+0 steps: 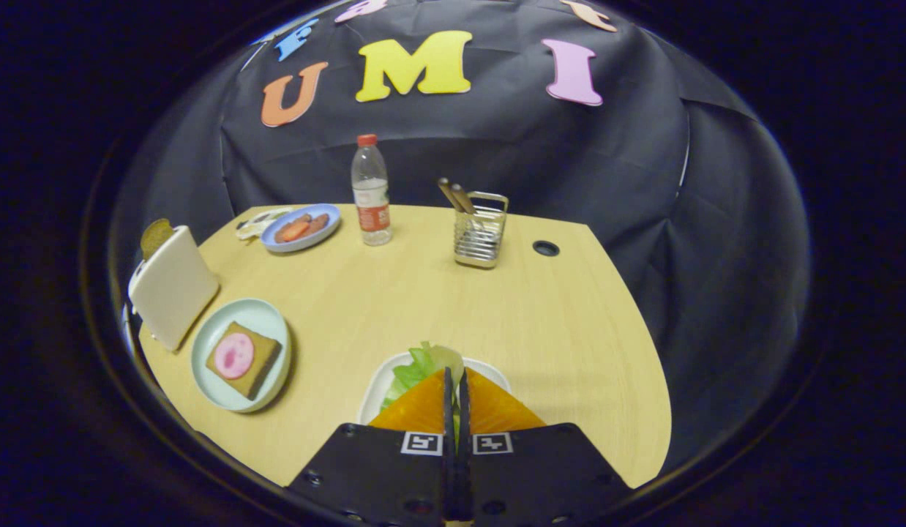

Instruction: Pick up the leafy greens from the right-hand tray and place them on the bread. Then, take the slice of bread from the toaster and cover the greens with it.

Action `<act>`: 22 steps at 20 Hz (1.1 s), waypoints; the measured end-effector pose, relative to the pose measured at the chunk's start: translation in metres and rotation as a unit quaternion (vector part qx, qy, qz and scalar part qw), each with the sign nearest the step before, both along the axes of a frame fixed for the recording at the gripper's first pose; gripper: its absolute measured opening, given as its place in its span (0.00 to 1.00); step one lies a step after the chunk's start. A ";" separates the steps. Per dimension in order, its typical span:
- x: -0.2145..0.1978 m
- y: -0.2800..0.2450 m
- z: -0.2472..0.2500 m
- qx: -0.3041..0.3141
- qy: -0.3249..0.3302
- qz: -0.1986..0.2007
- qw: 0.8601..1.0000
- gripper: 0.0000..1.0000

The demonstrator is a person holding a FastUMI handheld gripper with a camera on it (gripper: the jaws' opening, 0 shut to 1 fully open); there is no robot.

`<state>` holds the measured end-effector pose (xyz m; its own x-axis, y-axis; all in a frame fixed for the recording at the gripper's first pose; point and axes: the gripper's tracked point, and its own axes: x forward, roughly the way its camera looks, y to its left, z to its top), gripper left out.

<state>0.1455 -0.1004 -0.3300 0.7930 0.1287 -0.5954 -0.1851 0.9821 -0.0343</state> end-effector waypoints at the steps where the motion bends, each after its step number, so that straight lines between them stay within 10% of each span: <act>1: -0.004 0.011 0.009 0.005 -0.003 0.010 1.000 0.00; 13: -0.073 0.192 0.083 0.071 0.000 0.113 0.991 0.00; 22: -0.087 0.286 0.026 0.184 0.153 0.063 0.969 0.00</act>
<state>0.0583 0.1853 -0.3037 0.5515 0.4610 -0.6952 -0.2509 0.8865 0.3888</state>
